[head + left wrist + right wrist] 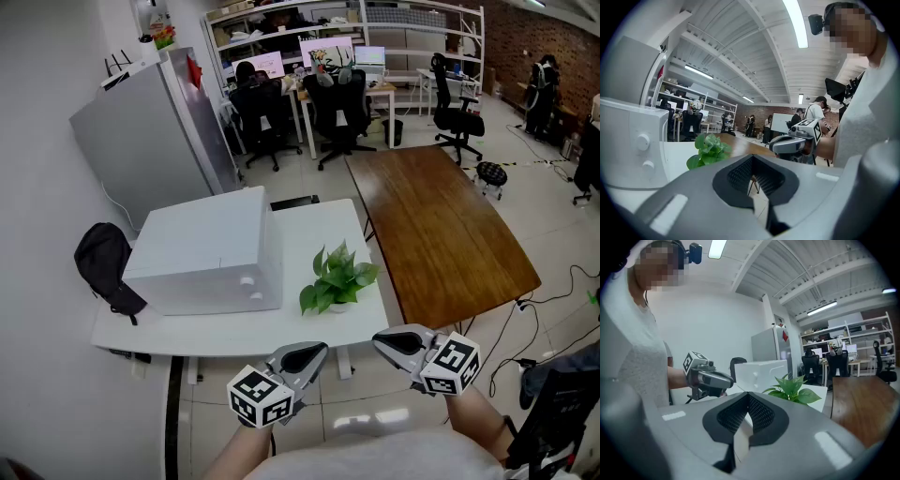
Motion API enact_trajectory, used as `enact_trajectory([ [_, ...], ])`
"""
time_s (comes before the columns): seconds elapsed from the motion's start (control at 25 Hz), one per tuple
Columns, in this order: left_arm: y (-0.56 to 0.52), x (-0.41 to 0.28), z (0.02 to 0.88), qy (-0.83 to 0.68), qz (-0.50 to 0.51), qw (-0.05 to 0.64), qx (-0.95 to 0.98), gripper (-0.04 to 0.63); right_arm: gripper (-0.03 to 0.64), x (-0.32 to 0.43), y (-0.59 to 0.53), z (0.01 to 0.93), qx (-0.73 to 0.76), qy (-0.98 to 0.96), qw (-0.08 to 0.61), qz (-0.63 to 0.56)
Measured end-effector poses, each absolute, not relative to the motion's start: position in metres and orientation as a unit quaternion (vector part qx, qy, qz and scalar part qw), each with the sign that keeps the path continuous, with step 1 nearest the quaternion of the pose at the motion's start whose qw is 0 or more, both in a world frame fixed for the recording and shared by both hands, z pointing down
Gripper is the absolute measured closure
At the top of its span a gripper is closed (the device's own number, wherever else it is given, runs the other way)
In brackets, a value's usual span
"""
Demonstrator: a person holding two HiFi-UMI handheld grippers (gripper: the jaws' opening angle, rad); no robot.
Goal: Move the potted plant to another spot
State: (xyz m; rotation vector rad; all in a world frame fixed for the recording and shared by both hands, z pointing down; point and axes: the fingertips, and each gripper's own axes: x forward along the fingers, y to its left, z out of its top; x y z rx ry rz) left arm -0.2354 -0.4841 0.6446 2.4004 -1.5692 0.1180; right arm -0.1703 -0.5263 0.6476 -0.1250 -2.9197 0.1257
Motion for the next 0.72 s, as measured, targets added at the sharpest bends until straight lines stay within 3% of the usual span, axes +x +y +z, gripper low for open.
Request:
enact_trajectory([
  [0.72,-0.532,-0.281,0.703,-0.56,0.057,0.175,0.807,0.6,0.614,-0.196,-0.614,0.707,-0.04,-0.988,0.145,0.038],
])
